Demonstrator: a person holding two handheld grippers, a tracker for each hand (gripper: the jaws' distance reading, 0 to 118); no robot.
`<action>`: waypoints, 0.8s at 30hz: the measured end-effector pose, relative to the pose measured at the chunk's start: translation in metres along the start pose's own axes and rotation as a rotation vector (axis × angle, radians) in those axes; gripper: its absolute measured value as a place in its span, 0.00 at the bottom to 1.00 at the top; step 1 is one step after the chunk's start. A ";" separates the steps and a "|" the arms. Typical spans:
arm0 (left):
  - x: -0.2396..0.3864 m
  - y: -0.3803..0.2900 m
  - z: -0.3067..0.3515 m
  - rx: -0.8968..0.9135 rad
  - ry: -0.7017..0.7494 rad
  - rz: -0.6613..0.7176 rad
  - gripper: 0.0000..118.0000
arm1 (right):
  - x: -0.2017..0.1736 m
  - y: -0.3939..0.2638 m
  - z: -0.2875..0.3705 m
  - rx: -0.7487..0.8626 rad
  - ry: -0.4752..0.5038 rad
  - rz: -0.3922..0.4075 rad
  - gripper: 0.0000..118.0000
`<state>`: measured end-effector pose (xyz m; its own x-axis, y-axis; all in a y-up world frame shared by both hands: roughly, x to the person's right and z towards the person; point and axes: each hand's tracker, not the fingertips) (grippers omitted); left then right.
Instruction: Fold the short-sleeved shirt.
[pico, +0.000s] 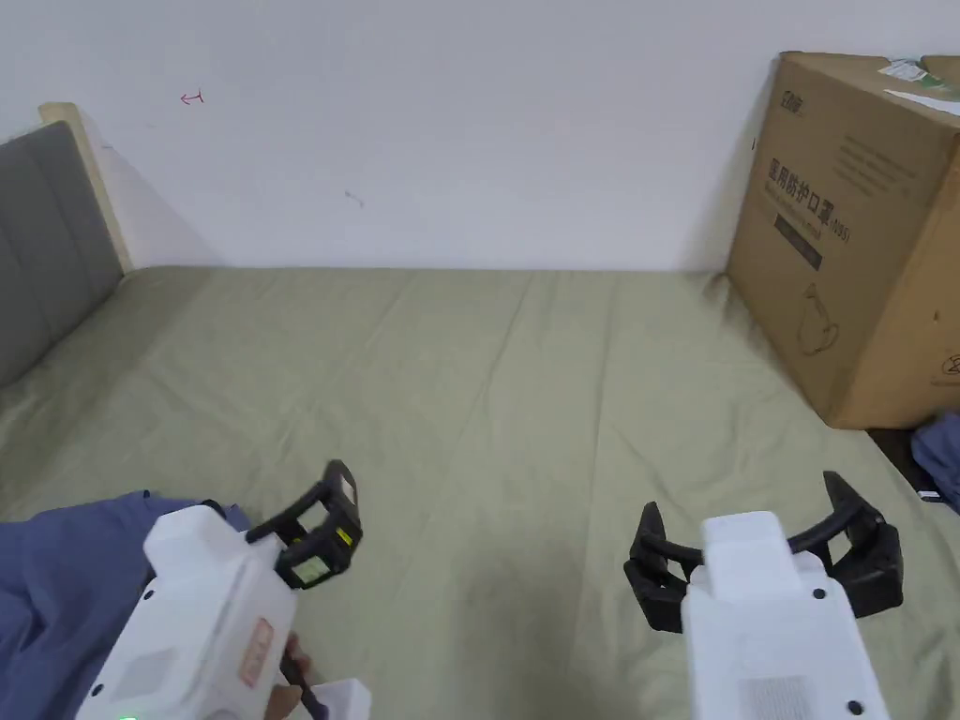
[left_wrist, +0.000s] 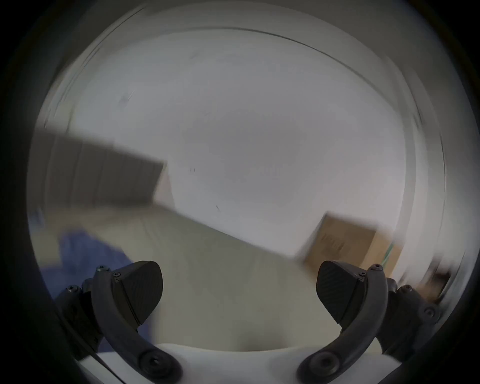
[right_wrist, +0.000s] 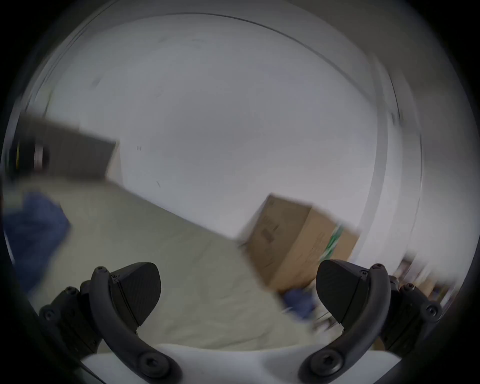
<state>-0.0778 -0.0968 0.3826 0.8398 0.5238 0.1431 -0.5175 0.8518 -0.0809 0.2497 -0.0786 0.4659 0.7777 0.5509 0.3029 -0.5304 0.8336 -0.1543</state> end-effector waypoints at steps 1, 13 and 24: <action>-0.013 0.005 -0.001 -0.005 -0.033 0.196 1.00 | -0.008 0.004 0.003 0.035 -0.061 0.143 0.99; -0.027 0.015 -0.004 -0.060 0.082 0.250 1.00 | 0.007 0.008 0.007 0.055 -0.061 0.050 0.99; 0.050 -0.023 0.006 0.066 0.116 -0.668 1.00 | 0.034 -0.011 -0.005 -0.120 0.152 -0.515 0.99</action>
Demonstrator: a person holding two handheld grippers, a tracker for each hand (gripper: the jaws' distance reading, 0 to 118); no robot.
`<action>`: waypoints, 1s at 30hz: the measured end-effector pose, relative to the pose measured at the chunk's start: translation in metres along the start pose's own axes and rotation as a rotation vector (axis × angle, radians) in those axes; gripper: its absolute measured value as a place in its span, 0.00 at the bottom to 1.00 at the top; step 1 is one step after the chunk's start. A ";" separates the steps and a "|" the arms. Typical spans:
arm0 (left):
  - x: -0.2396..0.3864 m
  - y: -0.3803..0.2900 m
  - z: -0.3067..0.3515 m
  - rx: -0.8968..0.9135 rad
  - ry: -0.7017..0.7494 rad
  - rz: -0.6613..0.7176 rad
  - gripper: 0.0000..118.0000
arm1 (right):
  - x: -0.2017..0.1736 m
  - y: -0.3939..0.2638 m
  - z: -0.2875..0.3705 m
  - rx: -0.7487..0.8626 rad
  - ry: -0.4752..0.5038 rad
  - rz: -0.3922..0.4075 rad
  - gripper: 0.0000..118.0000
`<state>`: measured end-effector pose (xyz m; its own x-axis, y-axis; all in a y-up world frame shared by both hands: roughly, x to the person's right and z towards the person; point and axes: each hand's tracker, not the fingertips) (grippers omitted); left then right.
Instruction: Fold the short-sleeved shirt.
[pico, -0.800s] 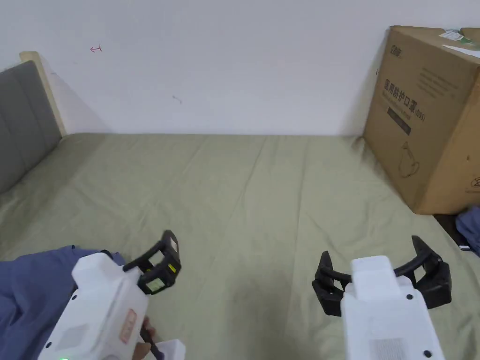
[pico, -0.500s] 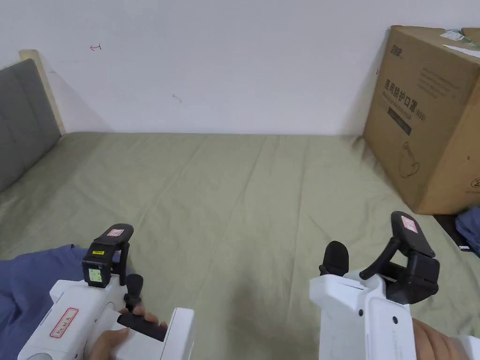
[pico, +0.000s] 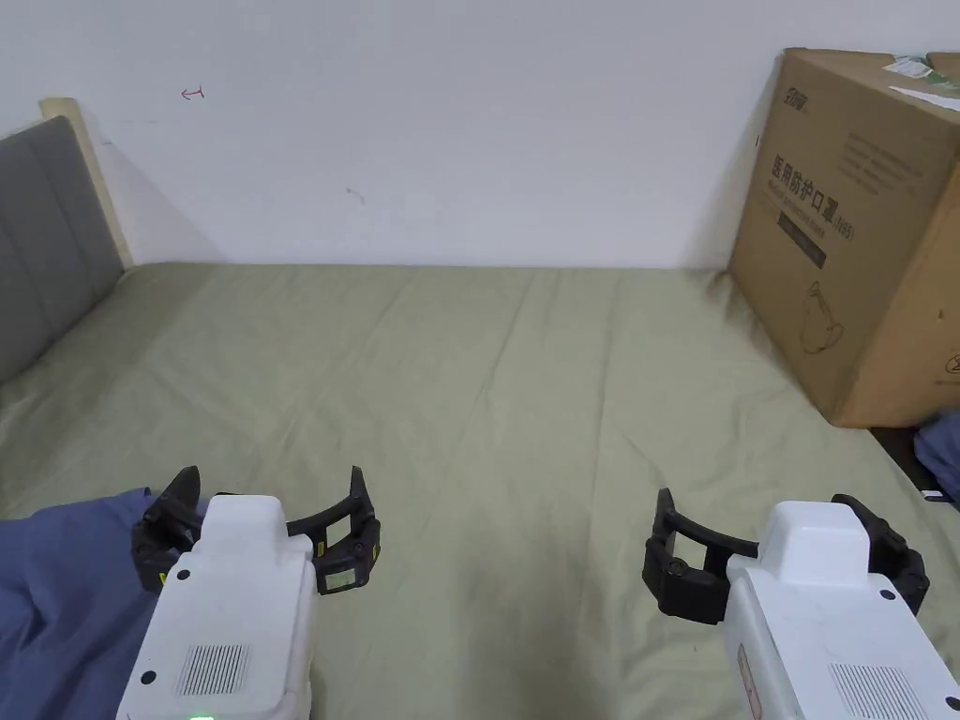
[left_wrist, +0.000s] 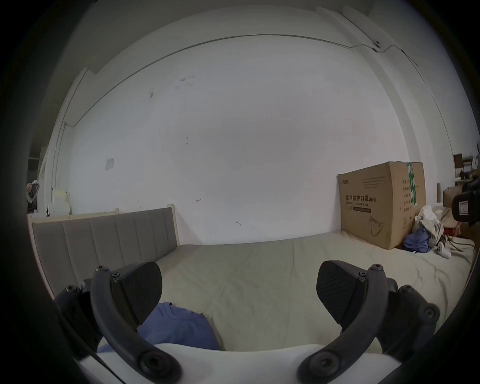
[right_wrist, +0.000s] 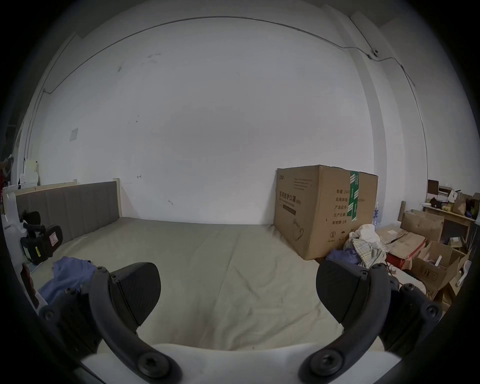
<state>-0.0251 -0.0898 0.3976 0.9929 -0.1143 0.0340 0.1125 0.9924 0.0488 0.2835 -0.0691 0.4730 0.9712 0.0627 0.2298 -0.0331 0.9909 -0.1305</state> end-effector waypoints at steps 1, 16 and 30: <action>-0.001 -0.001 0.000 0.002 -0.004 0.000 1.00 | 0.000 0.000 0.000 0.000 0.000 0.004 0.99; -0.010 0.001 0.000 0.003 -0.023 0.033 1.00 | -0.004 0.003 0.001 0.000 0.004 -0.002 0.99; -0.011 0.000 -0.001 0.007 -0.019 0.030 1.00 | -0.005 0.003 0.000 -0.009 0.006 -0.001 0.99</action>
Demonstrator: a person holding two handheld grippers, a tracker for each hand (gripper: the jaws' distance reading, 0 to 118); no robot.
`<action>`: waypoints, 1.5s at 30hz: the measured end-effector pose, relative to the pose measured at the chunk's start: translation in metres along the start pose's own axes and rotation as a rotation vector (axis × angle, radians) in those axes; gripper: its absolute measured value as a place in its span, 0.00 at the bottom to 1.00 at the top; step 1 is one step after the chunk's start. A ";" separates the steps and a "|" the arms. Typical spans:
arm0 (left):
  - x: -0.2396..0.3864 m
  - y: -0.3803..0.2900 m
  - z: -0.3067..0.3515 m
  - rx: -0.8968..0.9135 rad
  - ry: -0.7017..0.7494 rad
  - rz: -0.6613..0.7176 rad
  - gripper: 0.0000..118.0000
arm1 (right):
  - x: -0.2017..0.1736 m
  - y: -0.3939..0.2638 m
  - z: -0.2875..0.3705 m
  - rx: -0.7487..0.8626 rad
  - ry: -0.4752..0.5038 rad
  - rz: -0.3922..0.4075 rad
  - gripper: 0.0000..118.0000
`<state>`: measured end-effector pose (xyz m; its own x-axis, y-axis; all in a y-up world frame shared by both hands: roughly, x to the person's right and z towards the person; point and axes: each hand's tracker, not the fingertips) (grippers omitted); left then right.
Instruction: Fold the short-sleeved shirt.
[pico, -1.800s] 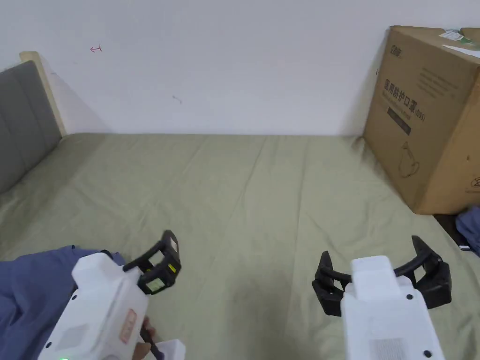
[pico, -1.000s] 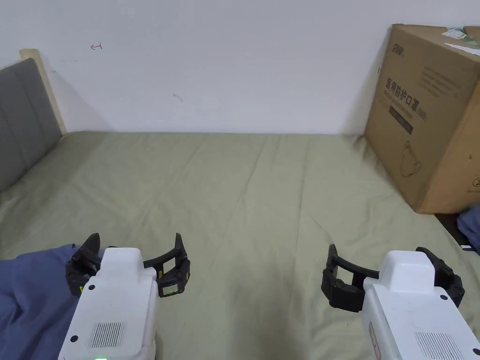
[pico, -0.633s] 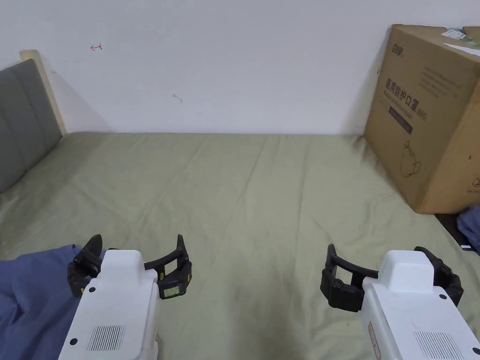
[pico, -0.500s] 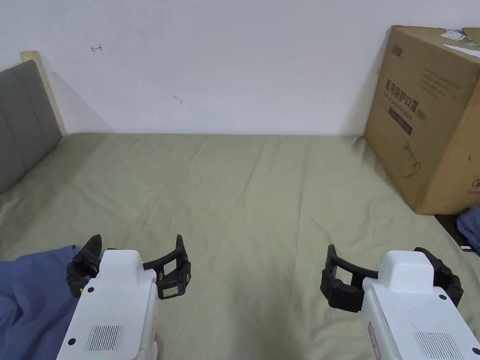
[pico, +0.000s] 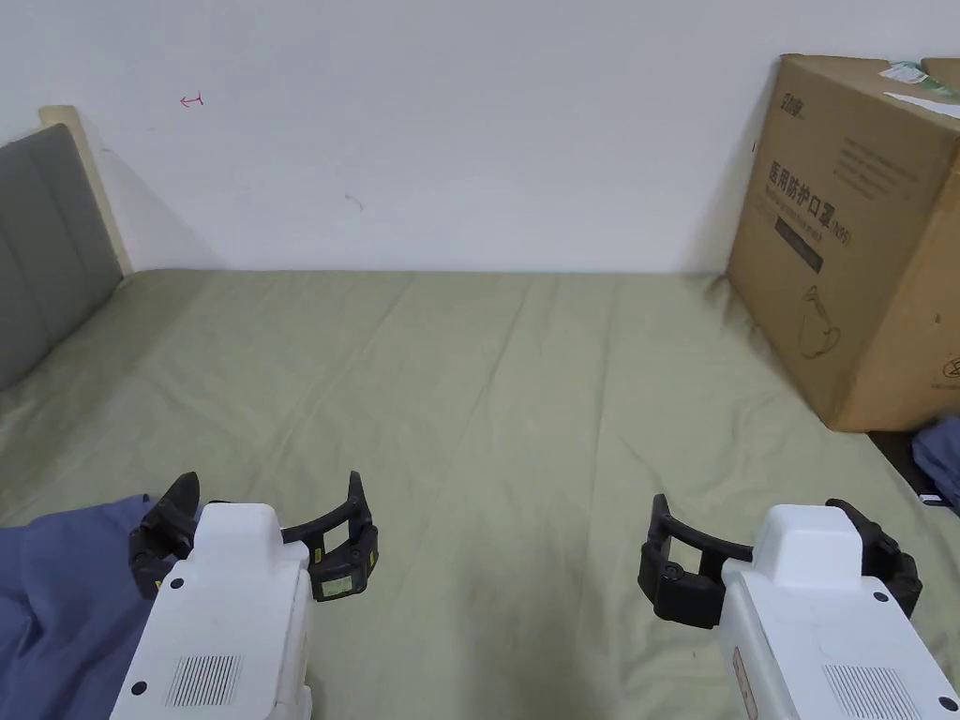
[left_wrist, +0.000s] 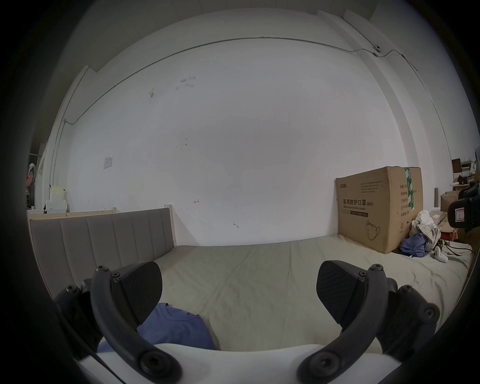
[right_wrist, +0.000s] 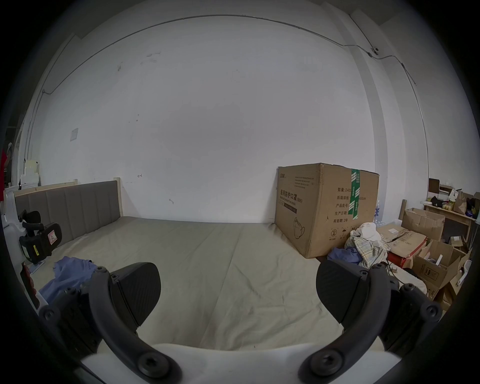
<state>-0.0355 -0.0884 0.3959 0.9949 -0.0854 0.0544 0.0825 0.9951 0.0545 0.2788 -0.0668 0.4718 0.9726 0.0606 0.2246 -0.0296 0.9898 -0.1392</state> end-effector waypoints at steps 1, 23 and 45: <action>0.000 0.000 0.000 0.001 0.000 0.000 1.00 | 0.000 0.000 0.000 -0.001 0.000 0.000 0.99; 0.003 0.012 0.005 0.010 -0.003 -0.019 0.22 | 0.000 0.005 -0.001 -0.015 0.035 -0.002 0.32; -0.122 0.008 0.044 -0.084 0.271 0.044 0.00 | -0.113 0.022 -0.032 0.002 0.352 0.041 0.00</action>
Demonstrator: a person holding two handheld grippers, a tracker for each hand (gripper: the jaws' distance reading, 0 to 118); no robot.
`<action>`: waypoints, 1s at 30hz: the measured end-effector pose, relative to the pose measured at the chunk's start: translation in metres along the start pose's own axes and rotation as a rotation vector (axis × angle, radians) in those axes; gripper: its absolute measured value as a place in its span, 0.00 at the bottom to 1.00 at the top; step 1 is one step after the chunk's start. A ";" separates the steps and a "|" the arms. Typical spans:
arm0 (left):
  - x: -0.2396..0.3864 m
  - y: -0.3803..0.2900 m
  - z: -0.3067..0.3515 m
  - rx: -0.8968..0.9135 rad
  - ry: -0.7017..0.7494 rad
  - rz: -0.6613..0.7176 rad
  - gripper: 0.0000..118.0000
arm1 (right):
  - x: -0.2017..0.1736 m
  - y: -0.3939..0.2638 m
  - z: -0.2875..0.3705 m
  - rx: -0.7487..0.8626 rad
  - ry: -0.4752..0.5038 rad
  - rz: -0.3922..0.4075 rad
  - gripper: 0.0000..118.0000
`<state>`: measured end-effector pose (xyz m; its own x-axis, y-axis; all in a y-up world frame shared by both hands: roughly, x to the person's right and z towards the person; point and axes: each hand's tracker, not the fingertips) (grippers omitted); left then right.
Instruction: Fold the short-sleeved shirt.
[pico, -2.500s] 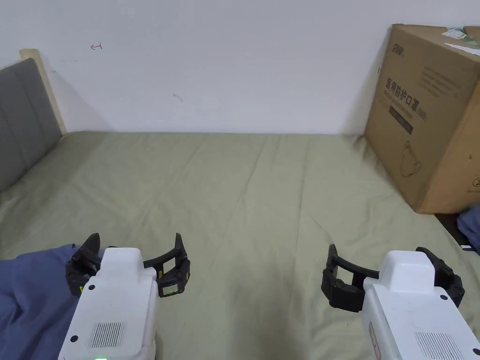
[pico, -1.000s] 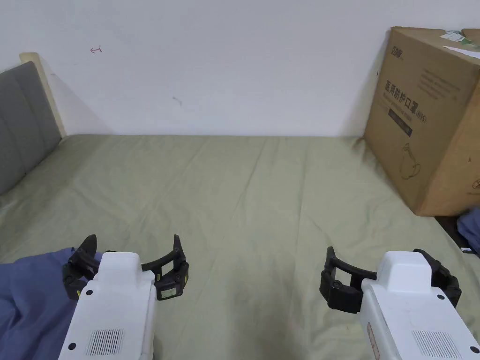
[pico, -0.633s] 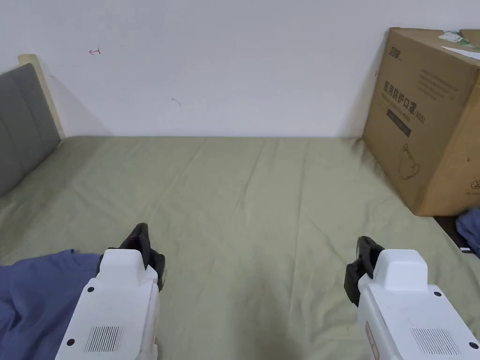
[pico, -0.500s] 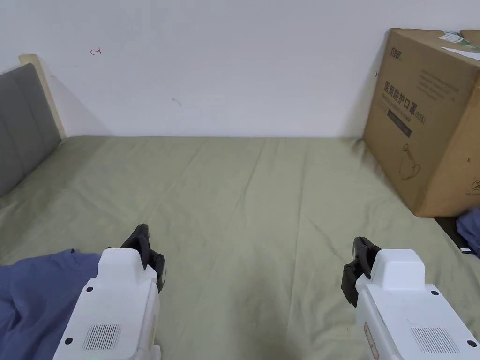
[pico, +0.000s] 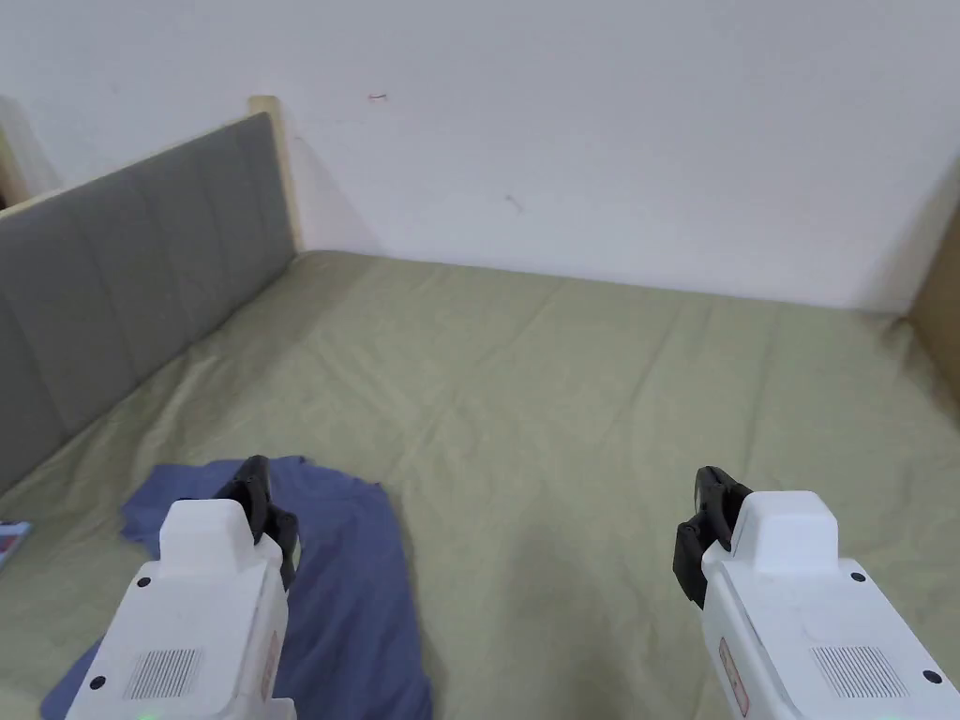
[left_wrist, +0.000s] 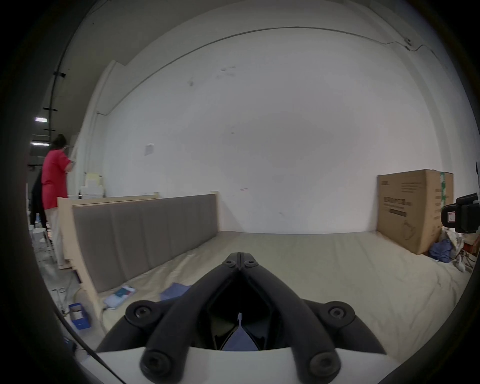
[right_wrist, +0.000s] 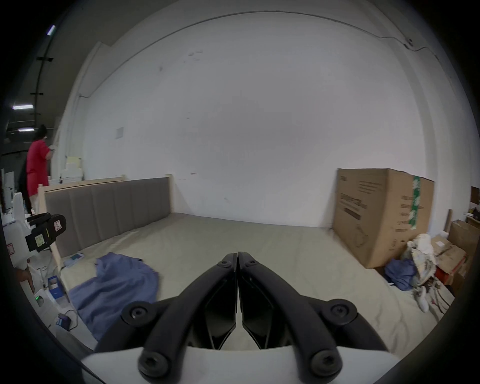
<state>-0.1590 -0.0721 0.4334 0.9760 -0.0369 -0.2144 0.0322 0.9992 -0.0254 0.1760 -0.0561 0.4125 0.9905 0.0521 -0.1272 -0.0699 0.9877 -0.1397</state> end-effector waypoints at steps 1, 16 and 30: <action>-0.012 0.000 0.002 -0.005 0.030 -0.004 0.00 | -0.010 0.001 -0.004 0.003 0.026 -0.001 0.00; -0.137 -0.001 0.044 -0.080 0.264 -0.013 0.00 | -0.127 0.008 -0.034 0.012 0.286 -0.029 0.00; -0.133 -0.039 -0.076 -0.467 0.019 0.062 0.00 | -0.111 0.003 -0.049 -0.011 0.249 0.009 0.00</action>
<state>-0.3069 -0.1080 0.3889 0.9689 0.0177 -0.2468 -0.1302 0.8846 -0.4479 0.0598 -0.0656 0.3784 0.9303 0.0213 -0.3662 -0.0809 0.9856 -0.1483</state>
